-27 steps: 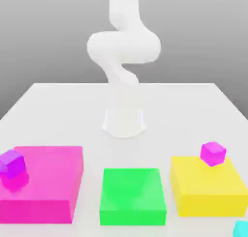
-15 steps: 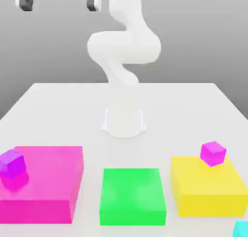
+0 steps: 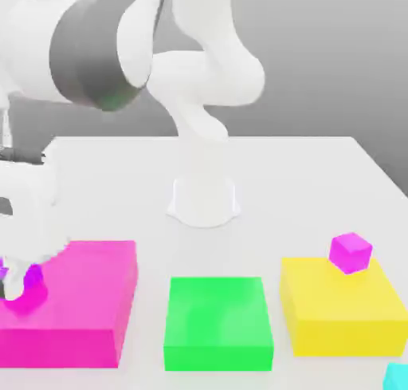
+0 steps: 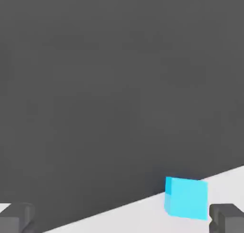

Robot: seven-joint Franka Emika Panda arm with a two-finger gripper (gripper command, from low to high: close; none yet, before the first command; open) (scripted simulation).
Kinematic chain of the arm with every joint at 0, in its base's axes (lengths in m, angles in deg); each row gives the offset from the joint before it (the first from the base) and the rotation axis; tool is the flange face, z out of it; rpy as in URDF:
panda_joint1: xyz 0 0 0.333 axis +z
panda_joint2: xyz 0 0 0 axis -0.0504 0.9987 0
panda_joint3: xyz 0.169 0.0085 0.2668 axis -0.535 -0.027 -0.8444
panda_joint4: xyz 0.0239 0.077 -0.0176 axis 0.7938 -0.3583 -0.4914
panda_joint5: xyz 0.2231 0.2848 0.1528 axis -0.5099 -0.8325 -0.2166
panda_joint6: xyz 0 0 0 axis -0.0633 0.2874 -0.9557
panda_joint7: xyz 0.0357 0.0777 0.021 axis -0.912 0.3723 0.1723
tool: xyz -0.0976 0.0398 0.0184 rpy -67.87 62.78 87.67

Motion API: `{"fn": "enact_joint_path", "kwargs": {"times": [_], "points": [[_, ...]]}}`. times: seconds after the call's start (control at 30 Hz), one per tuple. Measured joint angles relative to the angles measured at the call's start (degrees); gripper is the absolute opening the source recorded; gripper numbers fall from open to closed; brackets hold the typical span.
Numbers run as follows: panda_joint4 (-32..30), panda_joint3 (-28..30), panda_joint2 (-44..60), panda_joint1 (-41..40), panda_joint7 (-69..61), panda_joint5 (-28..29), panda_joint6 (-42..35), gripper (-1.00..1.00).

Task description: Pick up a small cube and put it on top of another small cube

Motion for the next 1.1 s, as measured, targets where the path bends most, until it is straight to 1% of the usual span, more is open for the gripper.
{"fn": "enact_joint_path", "kwargs": {"times": [0.23, 0.33, 0.37, 0.6, 0.73, 1.1], "points": [[3.77, 0.1, 14.76, -5.06, -3.27, -3.35, 2.29, 0.0], [5.35, -1.06, 20.98, -6.44, -4.28, -4.73, 6.09, 0.0], [5.78, -1.47, 22.69, -6.79, -4.53, -5.07, 7.32, -1.0], [5.86, -1.46, 22.96, -6.79, -4.74, -5.35, 7.43, -1.0], [3.78, 0.18, 16.07, -5.69, -4.17, -3.7, 2.63, -1.0], [-13.62, 4.85, -7.03, -7.43, -16.7, 5.03, -2.28, -1.0]]}}
